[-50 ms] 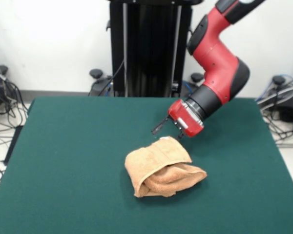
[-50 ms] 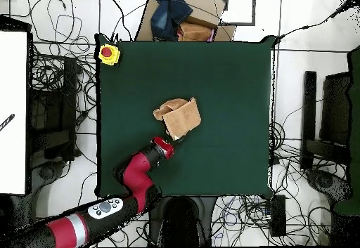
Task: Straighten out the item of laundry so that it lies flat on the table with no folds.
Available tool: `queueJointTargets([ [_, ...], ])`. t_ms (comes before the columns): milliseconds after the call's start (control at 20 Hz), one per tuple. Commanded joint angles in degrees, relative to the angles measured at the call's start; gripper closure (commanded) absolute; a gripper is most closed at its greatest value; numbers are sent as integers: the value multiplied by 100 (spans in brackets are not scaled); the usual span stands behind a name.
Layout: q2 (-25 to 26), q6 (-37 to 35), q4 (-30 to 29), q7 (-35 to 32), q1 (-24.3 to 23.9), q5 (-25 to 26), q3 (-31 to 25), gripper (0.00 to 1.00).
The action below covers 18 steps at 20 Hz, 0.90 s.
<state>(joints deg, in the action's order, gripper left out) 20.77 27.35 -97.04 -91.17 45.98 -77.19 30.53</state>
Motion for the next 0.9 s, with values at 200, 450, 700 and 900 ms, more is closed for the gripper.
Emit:
queueJointTargets([
  [200, 94, 387, 747, 195, 135, -725, -1071, 0],
  [450, 84, 885, 766, 553, 177, -1058, -1229, 100],
  [700, 59, 894, 739, 500, 109, -867, -1225, 100],
  [900, 24, 1047, 712, 572, 61, -877, -1296, 100],
])
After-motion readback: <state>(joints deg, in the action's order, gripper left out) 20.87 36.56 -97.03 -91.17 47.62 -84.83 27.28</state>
